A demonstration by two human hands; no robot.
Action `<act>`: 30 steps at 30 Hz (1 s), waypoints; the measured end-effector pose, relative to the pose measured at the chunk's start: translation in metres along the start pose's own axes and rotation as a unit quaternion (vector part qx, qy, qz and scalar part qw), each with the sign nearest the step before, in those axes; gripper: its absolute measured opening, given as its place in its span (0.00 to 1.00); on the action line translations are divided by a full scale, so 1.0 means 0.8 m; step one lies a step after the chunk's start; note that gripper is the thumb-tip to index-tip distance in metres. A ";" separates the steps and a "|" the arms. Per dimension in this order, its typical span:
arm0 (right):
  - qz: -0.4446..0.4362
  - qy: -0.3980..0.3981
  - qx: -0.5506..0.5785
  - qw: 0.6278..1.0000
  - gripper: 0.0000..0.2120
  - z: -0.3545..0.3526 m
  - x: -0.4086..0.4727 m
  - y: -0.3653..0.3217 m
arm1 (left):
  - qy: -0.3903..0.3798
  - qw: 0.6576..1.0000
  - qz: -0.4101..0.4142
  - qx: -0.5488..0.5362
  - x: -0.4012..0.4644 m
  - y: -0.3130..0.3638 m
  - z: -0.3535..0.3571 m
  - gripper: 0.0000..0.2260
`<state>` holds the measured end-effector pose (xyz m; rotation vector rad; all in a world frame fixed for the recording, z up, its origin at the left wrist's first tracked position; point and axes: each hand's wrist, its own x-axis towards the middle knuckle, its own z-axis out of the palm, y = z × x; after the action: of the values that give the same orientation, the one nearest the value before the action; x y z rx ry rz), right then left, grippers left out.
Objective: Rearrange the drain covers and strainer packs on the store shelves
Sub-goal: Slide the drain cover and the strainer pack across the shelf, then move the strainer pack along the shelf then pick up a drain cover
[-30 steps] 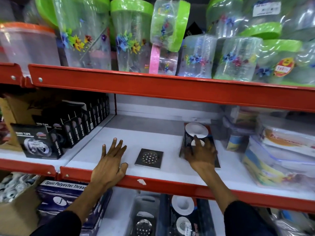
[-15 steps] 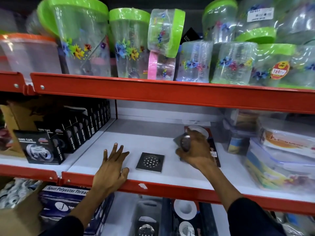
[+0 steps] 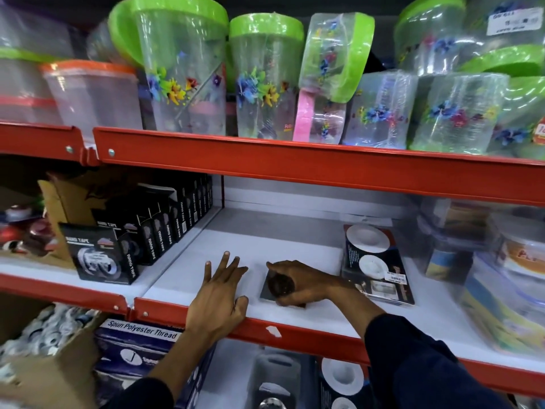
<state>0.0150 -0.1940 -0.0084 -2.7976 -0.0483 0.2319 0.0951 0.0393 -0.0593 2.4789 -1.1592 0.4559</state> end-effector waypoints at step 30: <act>0.295 0.231 0.095 0.922 0.29 -0.011 -0.214 0.123 | -0.213 0.941 -0.055 -0.256 0.130 0.249 0.050 0.30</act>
<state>-0.1515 -0.3004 -0.0060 -2.5199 0.8837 -0.2793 0.0085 -0.1665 -0.0115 2.2023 -1.1023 -0.3956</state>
